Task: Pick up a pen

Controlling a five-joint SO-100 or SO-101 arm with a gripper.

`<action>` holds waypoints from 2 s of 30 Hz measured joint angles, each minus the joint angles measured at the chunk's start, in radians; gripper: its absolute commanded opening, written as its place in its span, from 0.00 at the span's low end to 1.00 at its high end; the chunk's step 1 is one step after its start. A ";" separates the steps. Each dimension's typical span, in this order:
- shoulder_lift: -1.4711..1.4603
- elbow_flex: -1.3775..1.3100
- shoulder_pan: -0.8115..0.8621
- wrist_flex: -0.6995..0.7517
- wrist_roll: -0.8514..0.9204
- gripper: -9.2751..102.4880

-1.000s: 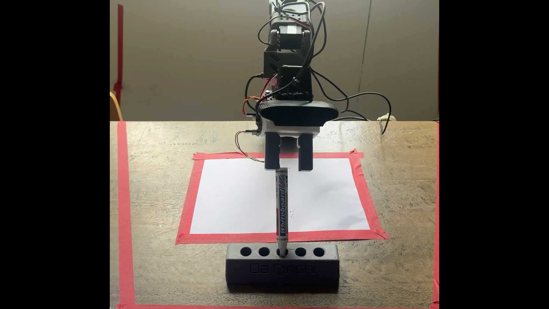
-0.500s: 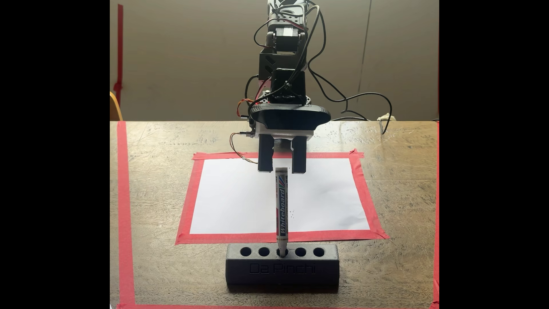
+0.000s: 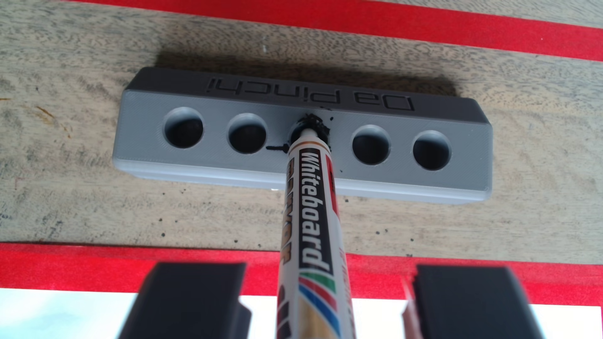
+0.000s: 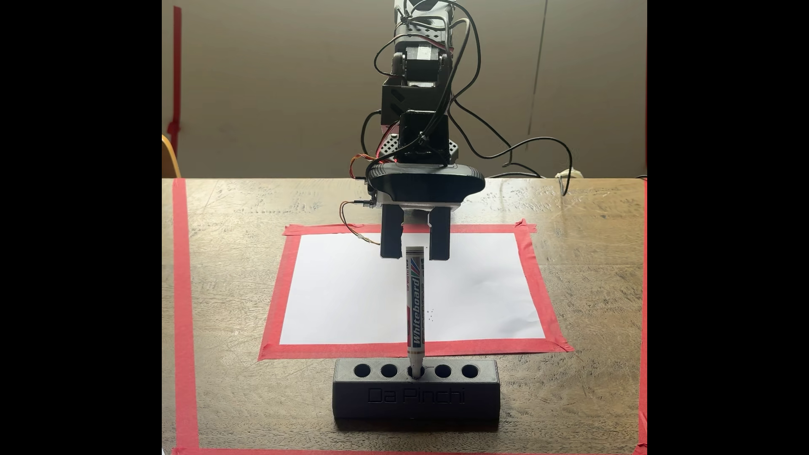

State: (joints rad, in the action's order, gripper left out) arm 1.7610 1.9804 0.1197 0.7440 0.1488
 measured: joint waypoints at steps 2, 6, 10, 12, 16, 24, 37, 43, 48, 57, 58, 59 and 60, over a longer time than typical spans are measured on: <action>0.002 0.020 0.000 0.000 0.000 0.99; 0.000 0.044 -0.002 0.000 0.000 0.99; 0.002 0.043 0.000 0.000 0.000 0.99; 0.000 0.044 -0.002 0.000 0.000 0.99; 0.000 0.044 -0.002 0.000 0.000 0.99; 0.000 0.049 -0.002 0.000 0.000 0.99; -0.002 0.049 -0.002 0.000 0.000 0.99; -0.002 0.049 -0.002 0.000 0.000 0.91; -0.002 0.049 -0.002 0.000 0.000 0.80; -0.002 0.049 -0.002 0.000 0.000 0.67; -0.002 0.049 -0.002 0.000 0.000 0.65; -0.002 0.049 -0.002 0.000 0.000 0.64; -0.002 0.049 -0.002 0.000 0.000 0.62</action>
State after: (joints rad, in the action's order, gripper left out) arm 1.7595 2.0295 0.1181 0.7440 0.1488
